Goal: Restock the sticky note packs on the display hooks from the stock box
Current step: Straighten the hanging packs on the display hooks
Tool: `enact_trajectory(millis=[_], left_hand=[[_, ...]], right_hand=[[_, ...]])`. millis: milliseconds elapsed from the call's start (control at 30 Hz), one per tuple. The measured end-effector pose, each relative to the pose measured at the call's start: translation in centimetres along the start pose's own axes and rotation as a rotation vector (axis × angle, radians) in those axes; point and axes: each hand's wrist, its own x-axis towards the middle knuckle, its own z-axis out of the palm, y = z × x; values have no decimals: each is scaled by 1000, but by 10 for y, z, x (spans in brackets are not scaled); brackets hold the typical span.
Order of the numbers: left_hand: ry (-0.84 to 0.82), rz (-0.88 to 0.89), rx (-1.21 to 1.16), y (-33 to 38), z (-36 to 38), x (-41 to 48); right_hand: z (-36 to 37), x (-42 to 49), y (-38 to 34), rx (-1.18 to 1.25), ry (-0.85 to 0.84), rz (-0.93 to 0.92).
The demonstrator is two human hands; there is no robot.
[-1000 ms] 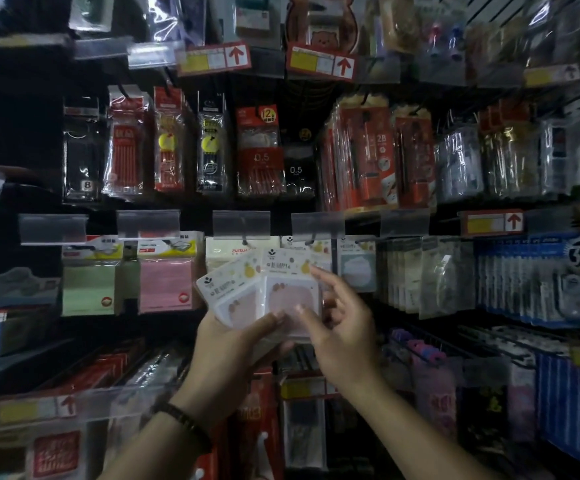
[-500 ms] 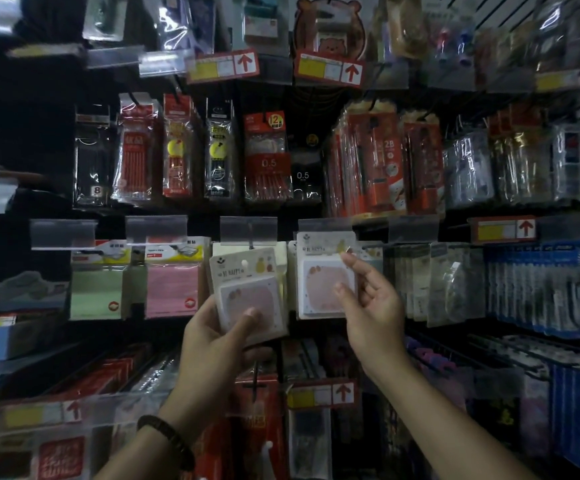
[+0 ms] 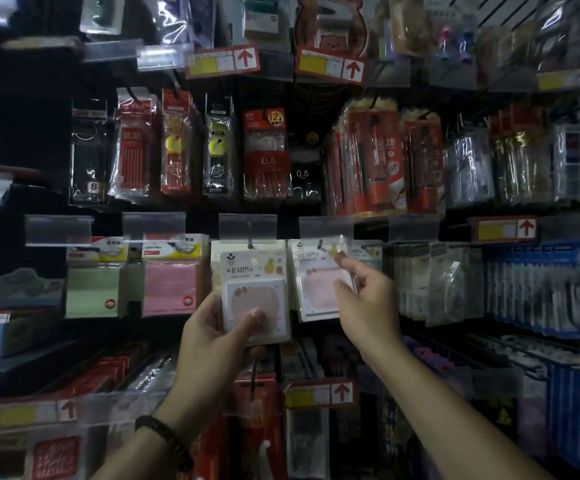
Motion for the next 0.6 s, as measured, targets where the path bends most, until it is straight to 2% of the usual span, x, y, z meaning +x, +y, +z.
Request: enact_trajectory(millis=[333,533,600], left_hand=[[5,-37,7,-2,-2,5],[-15,-29,20,-4,-6,6],[-44,-35,14,-2,-3,6]], right_hand=[[19,12,17,-152,44,54],[19,13,26,-390,81,2],[16,2,20,-428,150,-43]])
